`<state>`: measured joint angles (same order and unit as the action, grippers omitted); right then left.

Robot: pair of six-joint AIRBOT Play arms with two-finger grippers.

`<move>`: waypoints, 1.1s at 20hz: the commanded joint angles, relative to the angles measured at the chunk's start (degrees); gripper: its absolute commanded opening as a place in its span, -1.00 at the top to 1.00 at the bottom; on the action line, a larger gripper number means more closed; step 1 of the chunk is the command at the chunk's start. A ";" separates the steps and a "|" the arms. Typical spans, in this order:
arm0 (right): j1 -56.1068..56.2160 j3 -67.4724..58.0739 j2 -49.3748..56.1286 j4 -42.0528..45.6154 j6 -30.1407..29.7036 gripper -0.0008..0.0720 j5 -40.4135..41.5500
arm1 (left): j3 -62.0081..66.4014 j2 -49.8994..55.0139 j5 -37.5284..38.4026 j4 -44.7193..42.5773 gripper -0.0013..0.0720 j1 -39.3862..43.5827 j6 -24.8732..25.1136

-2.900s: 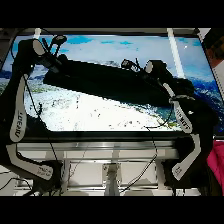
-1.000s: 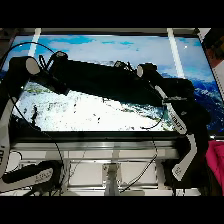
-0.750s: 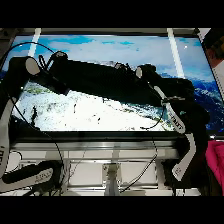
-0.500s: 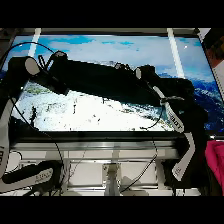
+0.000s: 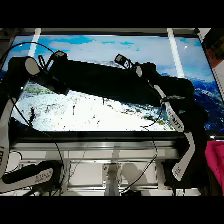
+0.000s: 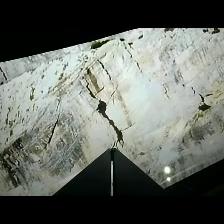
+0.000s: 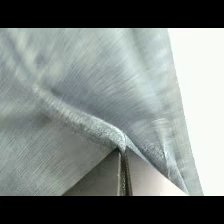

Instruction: Fold the clothes and pants, and hang the long-sleeved shirts on hangers.

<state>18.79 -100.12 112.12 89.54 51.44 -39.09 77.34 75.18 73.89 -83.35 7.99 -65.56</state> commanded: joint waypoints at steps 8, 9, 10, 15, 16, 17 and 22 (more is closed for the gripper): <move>-6.29 -2.21 0.96 -1.57 12.57 -0.28 17.44 | 0.00 -0.02 -0.39 0.07 0.93 0.02 -1.49; -6.29 -3.06 0.94 -1.73 12.59 -0.27 17.42 | 0.00 -0.02 -0.39 0.61 0.93 0.02 -1.55; -6.29 -4.37 0.81 -1.70 12.59 -0.23 17.31 | 0.00 -0.02 -0.39 1.92 0.93 0.00 -1.55; -6.69 -18.38 -0.09 -1.97 12.81 0.92 -5.81 | 0.00 0.17 -6.86 19.23 0.94 0.33 -1.55; -7.13 -19.93 -0.70 -2.03 15.87 0.92 -11.17 | 0.00 0.22 -9.31 21.35 0.94 1.14 -2.38; -8.13 -19.56 -2.16 -2.60 21.49 0.93 -15.10 | 0.02 0.48 -11.47 22.10 0.94 2.64 -4.52; -19.06 -6.95 -10.16 -22.21 29.79 0.93 -21.03 | 0.13 6.58 -15.06 22.16 0.94 13.44 -13.64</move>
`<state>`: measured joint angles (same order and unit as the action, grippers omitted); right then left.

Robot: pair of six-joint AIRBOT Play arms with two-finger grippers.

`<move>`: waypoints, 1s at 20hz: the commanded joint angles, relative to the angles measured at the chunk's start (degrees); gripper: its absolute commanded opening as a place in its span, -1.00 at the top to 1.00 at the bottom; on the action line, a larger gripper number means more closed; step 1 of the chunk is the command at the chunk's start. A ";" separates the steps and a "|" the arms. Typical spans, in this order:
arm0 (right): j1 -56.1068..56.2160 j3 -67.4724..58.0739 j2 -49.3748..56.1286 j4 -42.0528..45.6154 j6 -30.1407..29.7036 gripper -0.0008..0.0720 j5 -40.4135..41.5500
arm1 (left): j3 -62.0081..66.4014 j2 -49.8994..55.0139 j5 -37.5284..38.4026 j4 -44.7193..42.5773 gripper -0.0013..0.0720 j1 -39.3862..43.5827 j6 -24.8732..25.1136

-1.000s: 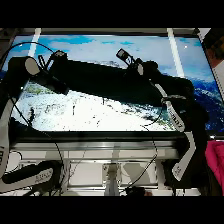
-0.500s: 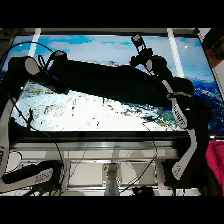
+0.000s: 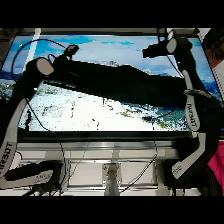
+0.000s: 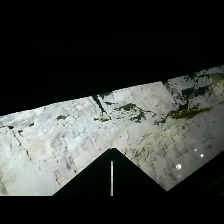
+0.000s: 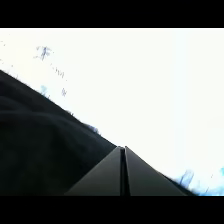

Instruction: Fold the clothes and pants, and hang the long-sleeved shirts on hangers.

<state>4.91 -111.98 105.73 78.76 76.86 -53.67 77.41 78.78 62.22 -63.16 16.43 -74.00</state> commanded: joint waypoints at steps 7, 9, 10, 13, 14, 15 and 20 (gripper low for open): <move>-17.42 26.25 -18.82 -14.53 3.26 0.93 -7.13 | 0.07 10.36 -14.95 1.95 0.94 13.11 -11.56; -21.53 35.12 -24.46 -15.65 3.23 0.93 -6.21 | 0.07 11.96 -15.34 1.95 0.94 13.16 -12.22; -24.00 40.24 -27.67 -17.35 3.19 0.93 -4.92 | 0.07 12.57 -15.34 1.95 0.94 13.16 -12.22; -31.85 55.49 -37.40 -24.41 2.89 0.93 1.18 | 0.07 13.16 -15.28 1.95 0.94 13.70 -12.20; -34.64 60.72 -40.74 -27.10 2.62 0.93 3.58 | 0.07 13.16 -15.26 1.99 0.94 13.92 -12.17; -37.18 65.22 -43.58 -29.77 1.18 0.93 5.33 | 0.07 13.16 -15.10 1.92 0.94 14.23 -12.15; -47.41 78.40 -49.99 -38.62 -0.22 0.92 11.17 | 0.07 13.16 -13.53 1.95 0.93 14.67 -12.17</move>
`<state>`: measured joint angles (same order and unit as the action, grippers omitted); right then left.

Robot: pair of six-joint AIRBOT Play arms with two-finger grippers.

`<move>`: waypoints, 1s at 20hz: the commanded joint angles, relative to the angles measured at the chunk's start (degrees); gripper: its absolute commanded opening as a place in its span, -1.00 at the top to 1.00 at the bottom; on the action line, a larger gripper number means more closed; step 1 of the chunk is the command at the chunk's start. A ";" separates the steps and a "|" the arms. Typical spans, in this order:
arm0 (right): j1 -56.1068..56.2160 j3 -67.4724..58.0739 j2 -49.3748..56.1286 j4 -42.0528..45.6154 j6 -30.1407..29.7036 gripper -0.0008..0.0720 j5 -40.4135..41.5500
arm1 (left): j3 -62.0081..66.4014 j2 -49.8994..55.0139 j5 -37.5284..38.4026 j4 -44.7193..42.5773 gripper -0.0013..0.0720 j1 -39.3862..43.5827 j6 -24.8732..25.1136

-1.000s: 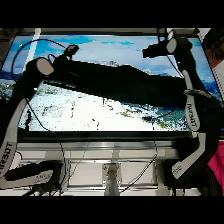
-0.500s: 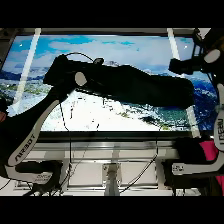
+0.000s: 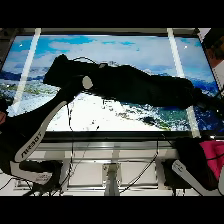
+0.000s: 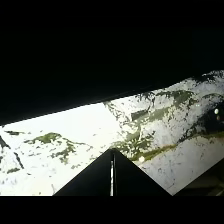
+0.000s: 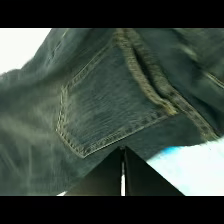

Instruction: Fold the clothes and pants, and hang the long-sleeved shirts on hangers.

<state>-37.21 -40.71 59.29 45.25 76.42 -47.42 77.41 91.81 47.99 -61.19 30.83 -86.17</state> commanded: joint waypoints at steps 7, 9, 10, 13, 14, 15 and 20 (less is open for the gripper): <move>-10.99 4.63 6.25 -8.22 8.24 0.01 2.19 | 0.07 0.13 1.86 -0.02 0.93 0.26 0.00; -14.78 1.57 14.58 -15.54 -1.03 -0.14 -10.14 | 0.07 0.13 2.89 0.00 0.93 0.26 0.02; -16.68 0.04 18.58 -18.56 -3.63 -0.28 -15.76 | 0.04 0.13 3.13 -0.02 0.93 0.26 0.02; -19.21 -3.58 25.77 -19.56 -5.22 -0.54 -22.03 | 0.07 0.13 3.13 0.00 0.93 0.26 0.02; -19.21 -4.31 26.93 -19.26 -5.53 -0.56 -21.53 | 0.07 0.13 3.13 0.00 0.93 0.26 0.02; -19.04 -4.87 27.65 -19.37 -5.51 -0.57 -20.09 | 0.07 0.13 3.02 0.00 0.93 0.26 0.02; -18.58 -8.66 30.25 -17.46 -5.62 -0.57 -15.32 | 0.07 0.15 0.76 3.06 0.93 0.28 0.00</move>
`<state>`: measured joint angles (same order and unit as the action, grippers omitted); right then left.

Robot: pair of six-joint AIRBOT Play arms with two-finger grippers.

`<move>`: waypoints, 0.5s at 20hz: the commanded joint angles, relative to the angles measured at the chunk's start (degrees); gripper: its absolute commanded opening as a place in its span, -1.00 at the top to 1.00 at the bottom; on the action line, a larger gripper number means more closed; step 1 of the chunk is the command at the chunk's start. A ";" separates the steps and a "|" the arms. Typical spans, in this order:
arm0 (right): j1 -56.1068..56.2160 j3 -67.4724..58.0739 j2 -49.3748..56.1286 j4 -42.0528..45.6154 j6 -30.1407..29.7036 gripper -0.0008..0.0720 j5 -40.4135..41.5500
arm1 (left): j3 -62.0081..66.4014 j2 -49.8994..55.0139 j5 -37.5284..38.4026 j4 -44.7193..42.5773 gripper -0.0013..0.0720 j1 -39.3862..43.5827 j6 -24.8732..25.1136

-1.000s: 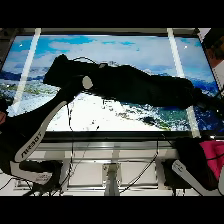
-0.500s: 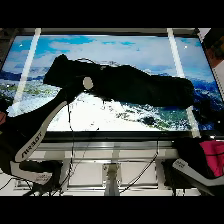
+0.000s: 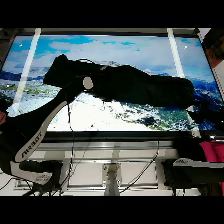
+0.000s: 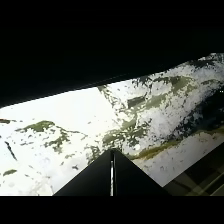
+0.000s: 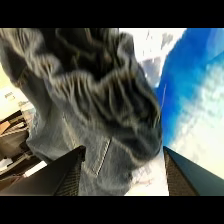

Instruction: Fold the clothes and pants, and hang the long-sleeved shirts on hangers.

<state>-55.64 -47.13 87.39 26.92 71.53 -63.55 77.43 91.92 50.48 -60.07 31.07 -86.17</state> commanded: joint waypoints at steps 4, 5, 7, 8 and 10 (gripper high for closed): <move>0.00 -4.26 4.68 2.27 -1.88 -0.57 0.57 | 0.04 0.09 -8.33 7.67 0.93 0.07 0.02; 0.26 -4.61 5.05 2.36 -2.27 -0.57 0.57 | 0.04 0.11 -9.70 8.31 0.94 0.26 0.00; 1.70 -5.75 5.75 2.43 -3.72 -0.57 0.57 | 0.07 0.59 -10.86 8.35 0.94 0.74 0.02; 2.62 -6.40 5.92 2.40 -3.72 -0.57 0.85 | 0.13 1.20 -10.86 8.33 0.94 1.07 0.00; 4.55 -8.09 6.34 2.47 -3.69 -0.57 1.75 | 0.79 3.13 -11.23 10.69 0.94 1.38 0.04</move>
<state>-53.12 -53.30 92.92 29.19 68.58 -62.72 77.69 93.43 41.08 -52.12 32.01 -86.19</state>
